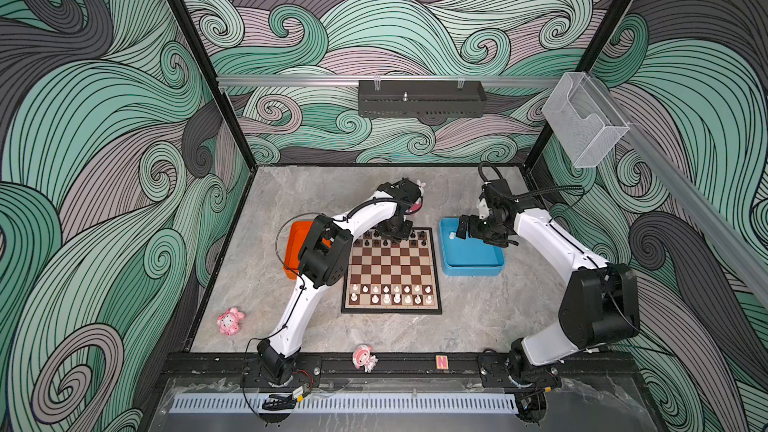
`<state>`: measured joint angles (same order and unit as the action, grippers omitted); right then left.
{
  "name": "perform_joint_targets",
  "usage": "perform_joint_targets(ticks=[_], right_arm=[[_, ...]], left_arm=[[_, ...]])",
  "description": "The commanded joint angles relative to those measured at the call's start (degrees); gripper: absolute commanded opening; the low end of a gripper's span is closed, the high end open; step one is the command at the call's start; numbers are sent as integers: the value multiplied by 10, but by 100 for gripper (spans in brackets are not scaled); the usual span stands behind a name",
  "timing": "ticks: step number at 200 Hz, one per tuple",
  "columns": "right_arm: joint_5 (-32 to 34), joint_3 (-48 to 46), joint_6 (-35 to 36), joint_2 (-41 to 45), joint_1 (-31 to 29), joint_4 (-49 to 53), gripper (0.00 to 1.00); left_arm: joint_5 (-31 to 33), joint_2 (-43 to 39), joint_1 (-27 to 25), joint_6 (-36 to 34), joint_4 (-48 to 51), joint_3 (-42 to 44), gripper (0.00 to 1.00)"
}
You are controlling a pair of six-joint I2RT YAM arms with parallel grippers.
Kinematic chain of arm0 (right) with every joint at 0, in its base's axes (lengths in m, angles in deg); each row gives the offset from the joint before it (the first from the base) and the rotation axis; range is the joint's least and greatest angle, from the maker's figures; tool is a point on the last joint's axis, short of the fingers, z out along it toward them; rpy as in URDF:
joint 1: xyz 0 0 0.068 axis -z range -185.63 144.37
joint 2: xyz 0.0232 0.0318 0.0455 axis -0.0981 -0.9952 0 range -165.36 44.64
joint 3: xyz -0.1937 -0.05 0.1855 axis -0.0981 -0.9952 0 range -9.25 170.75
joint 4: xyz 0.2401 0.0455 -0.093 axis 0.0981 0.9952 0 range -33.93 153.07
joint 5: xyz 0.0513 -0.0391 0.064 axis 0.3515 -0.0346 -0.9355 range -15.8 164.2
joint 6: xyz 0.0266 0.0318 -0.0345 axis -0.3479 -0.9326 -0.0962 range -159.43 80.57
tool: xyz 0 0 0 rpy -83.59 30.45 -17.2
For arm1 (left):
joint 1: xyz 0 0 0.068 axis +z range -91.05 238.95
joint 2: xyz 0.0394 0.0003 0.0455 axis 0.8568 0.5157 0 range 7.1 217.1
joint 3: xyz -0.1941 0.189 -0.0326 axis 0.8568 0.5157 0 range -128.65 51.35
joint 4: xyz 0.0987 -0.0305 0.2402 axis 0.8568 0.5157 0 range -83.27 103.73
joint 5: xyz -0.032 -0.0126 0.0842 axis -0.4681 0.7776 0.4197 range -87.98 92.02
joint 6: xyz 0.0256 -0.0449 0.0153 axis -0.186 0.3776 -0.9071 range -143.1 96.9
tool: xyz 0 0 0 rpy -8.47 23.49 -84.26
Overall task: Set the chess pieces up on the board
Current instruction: 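Lower the black pawn into its square in the black pawn row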
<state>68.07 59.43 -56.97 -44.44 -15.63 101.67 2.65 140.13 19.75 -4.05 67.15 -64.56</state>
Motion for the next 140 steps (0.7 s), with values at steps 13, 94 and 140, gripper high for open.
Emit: perform_joint_targets(ticks=[13,94,140], right_arm=[[-3,-2,5,-7,3,0,100],[-5,-2,6,-7,4,-1,100],[-4,-4,6,-7,5,0,100]], left_arm=[[-11,9,-9,1,12,-29,21],[-9,10,-11,0,20,-29,21],[6,1,-11,0,25,-9,23]])
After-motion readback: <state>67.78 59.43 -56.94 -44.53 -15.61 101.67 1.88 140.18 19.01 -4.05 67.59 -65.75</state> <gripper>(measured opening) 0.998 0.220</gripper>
